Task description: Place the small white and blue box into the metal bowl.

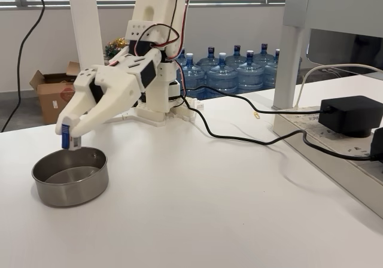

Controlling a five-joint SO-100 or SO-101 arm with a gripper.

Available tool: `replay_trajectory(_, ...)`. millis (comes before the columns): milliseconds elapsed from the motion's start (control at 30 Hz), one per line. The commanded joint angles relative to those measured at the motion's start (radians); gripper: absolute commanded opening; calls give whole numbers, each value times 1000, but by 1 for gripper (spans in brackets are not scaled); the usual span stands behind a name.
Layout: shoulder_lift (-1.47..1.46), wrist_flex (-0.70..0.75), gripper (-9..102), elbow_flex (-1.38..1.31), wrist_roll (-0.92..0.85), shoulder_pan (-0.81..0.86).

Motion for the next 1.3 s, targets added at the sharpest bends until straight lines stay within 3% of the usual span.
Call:
replay_trajectory(0, 9, -9, 9, 0, 0, -5)
replay_trajectory(333, 9, -9, 10, 0, 0, -18)
replay_trajectory(500, 9, -9, 17, 2, 2, -28)
replay_trajectory(833, 25, -8, 16, 12, -2, -51)
replay_trajectory(1000, 25, -11, -5, 51, -2, -149)
replay_trajectory(1133, 55, 3, -4, 55, -18, -268)
replay_trajectory(1267, 84, 0, -4, 49, -253, -449)
